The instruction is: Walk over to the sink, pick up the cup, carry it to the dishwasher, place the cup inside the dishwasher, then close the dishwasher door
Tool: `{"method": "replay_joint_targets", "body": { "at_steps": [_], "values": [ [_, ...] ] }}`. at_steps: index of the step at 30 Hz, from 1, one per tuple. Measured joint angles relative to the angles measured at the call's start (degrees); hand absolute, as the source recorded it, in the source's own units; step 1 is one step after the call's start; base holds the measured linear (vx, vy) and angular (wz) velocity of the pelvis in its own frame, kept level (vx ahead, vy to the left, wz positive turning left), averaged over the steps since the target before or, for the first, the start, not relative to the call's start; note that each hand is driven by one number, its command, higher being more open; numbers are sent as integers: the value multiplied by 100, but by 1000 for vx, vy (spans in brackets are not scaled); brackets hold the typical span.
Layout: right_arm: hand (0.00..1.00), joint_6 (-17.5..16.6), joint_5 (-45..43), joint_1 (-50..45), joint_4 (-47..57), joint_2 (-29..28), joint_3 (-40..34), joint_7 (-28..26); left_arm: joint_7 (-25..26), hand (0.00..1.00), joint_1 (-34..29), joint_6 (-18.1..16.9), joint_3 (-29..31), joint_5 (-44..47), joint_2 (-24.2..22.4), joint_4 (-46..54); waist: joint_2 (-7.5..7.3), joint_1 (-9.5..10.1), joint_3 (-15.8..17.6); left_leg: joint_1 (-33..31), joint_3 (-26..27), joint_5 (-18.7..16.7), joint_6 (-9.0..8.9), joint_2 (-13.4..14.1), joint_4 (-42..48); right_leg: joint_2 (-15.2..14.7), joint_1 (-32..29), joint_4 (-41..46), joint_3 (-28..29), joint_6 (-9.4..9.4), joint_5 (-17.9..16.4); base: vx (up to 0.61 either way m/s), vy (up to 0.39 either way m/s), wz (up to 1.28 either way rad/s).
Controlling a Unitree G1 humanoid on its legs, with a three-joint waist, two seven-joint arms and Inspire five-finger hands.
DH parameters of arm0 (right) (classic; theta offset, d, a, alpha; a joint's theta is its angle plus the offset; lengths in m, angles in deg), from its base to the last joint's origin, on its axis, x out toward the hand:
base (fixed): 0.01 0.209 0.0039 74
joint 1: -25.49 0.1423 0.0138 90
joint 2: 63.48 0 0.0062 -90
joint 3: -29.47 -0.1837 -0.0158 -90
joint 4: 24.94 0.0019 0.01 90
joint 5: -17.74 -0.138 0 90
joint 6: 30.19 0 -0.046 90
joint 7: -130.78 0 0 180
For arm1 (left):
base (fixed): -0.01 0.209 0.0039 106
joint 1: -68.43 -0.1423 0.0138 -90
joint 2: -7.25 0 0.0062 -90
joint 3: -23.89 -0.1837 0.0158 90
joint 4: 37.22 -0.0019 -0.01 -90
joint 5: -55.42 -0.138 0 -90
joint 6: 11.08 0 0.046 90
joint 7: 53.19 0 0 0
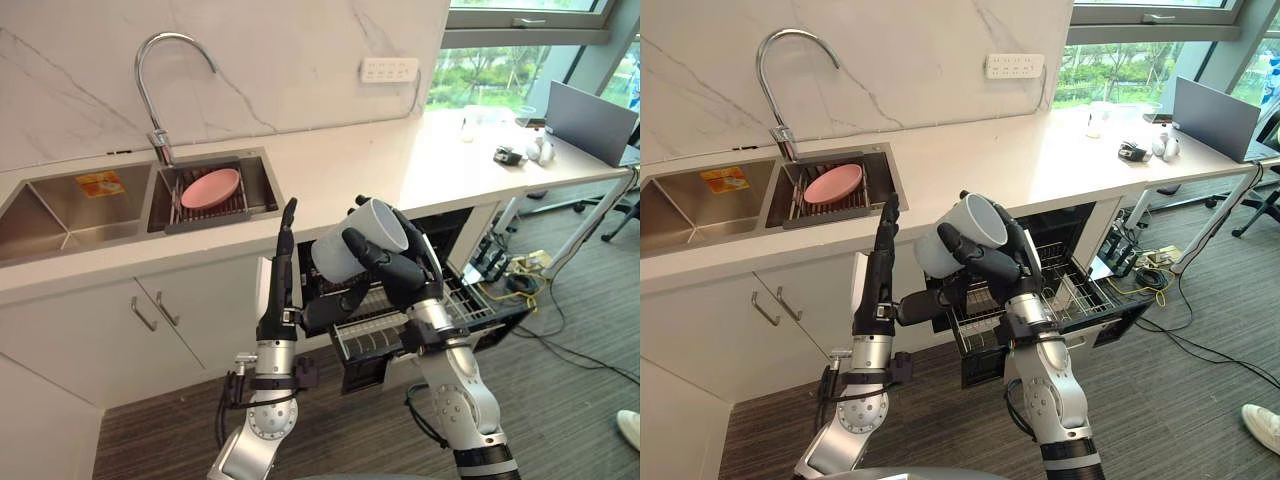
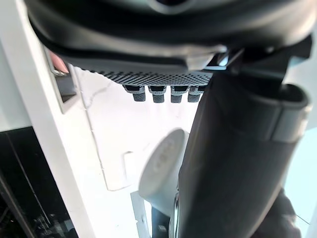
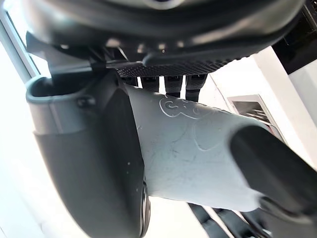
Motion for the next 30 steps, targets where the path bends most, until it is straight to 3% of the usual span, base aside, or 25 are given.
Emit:
{"method": "replay_joint_targets", "body": {
  "at_steps": [10, 15, 18, 20, 23, 27, 30],
  "values": [
    [0, -206, -154, -57, -291, -60, -914, 291, 206, 100, -513, 233, 720, 227, -177, -252, -1, 14, 0, -73, -161, 21, -6, -11, 0, -13, 38, -57, -165, 4, 1, 2, -2, 8],
    [0, -444, 842, 24, -1151, 116, -1340, 533, 179, 100, -803, 377, 1038, 383, -214, -1280, -3, 36, 1, -165, -344, 84, -6, -20, 1, -21, 59, -59, -343, 4, -1, -22, -7, 19],
    [0, -441, 1442, 383, -2465, 659, -1478, 801, 80, 100, -741, 517, 1140, 387, -105, -2504, 3, 161, 47, -336, -557, 168, -9, -27, -1, -12, 9, -47, -558, 0, -2, -84, -12, 37],
    [0, -395, 1555, 1067, -3672, 1027, -1454, 1104, 22, 100, -712, 694, 1246, 394, 44, -3287, 14, 292, 242, -571, -704, 254, -45, 15, 0, 19, -162, -10, -699, -21, 2, -105, -17, 34],
    [0, -268, 1729, 2172, -4602, 1505, -1351, 1276, -61, 100, -495, 759, 1574, 437, 142, -3964, 34, 486, 688, -988, -836, 412, -44, 94, 3, 98, -542, 57, -809, -126, 76, -126, -34, 22],
    [0, -239, 1726, 3983, -5801, 2497, -1201, 1270, -222, 100, -72, 767, 1869, 462, 234, -4597, 241, 812, 1358, -1599, -1032, 676, -60, 149, 10, 128, -1154, 271, -1002, -229, 143, -75, -37, 24],
    [0, -248, 1723, 4711, -6177, 2804, -1147, 1138, -311, 100, 25, 719, 1891, 681, 247, -4768, 353, 942, 1637, -1887, -1154, 818, -35, 124, 33, 83, -1445, 391, -1091, -246, 131, 30, -35, 17]
  ]
}}
